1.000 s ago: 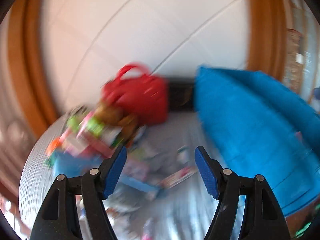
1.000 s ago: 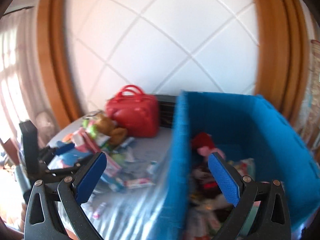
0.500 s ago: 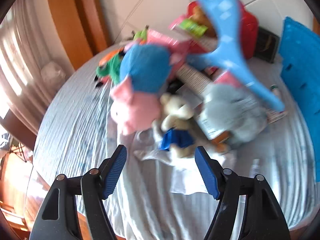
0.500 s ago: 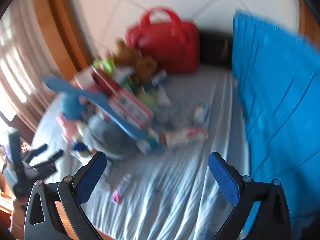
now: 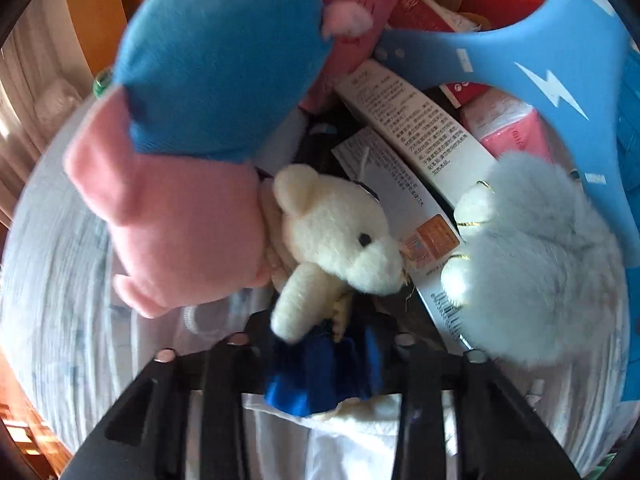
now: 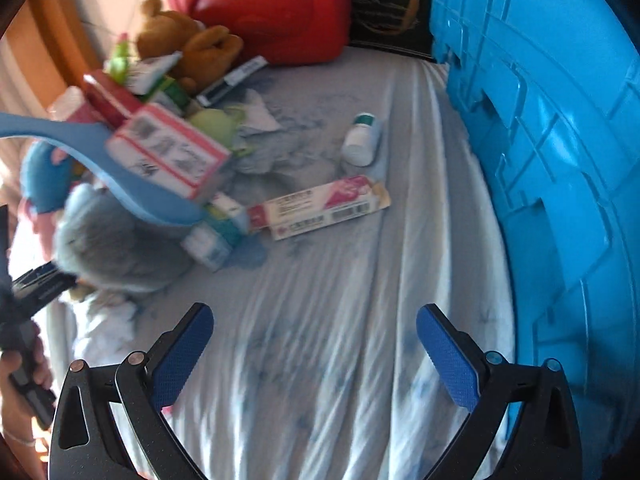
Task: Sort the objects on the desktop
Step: 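Grasp white teddy bear in blue outfit with left tool while right tool grasps pink ointment box, then carry the teddy bear and ointment box over the crate and release both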
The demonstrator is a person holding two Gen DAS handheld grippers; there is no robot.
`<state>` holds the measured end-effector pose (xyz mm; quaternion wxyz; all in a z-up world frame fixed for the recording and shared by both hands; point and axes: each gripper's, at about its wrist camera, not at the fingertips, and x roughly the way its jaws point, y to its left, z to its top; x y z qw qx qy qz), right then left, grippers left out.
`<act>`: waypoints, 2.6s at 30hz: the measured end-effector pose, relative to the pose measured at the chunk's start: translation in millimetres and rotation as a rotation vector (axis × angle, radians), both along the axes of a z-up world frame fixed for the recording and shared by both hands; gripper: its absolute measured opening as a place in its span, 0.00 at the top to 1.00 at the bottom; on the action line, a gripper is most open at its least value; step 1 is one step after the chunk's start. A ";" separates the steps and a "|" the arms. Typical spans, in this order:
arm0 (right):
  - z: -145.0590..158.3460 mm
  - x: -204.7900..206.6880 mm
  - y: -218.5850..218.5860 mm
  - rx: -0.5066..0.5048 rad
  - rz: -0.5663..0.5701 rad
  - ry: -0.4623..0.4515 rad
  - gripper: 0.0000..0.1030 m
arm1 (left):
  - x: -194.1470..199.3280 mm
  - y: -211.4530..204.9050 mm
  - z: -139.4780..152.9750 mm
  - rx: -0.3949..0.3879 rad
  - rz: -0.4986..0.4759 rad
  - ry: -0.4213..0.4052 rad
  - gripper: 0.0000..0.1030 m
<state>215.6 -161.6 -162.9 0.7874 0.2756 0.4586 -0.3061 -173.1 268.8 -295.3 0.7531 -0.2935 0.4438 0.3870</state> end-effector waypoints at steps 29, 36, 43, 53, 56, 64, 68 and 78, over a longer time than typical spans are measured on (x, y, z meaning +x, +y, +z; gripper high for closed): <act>-47.5 15.8 -15.9 0.106 0.201 0.124 0.31 | -37.3 -102.7 61.9 0.072 -0.087 -0.058 0.72; -31.9 24.3 18.3 0.018 0.421 0.136 0.06 | -25.0 -122.0 73.2 0.065 -0.151 -0.069 0.72; -57.7 41.8 37.2 -0.119 0.636 0.259 0.04 | -27.4 -124.1 62.5 0.061 -0.177 -0.049 0.72; -58.3 11.5 20.5 0.187 0.421 0.132 0.69 | -22.6 -135.6 57.3 0.068 -0.160 -0.037 0.72; -50.7 0.7 29.5 0.263 0.440 0.070 0.68 | -22.6 -136.3 61.4 0.076 -0.157 -0.044 0.72; -49.2 28.1 47.9 0.100 0.512 0.121 0.53 | -19.5 -140.8 66.6 0.090 -0.171 -0.045 0.72; -54.2 34.9 56.9 0.086 0.507 0.135 0.73 | -19.2 -145.9 77.7 0.112 -0.185 -0.062 0.72; 88.1 -32.1 48.0 -0.081 0.344 -0.161 0.73 | -3.2 -171.6 161.9 0.263 -0.271 -0.210 0.72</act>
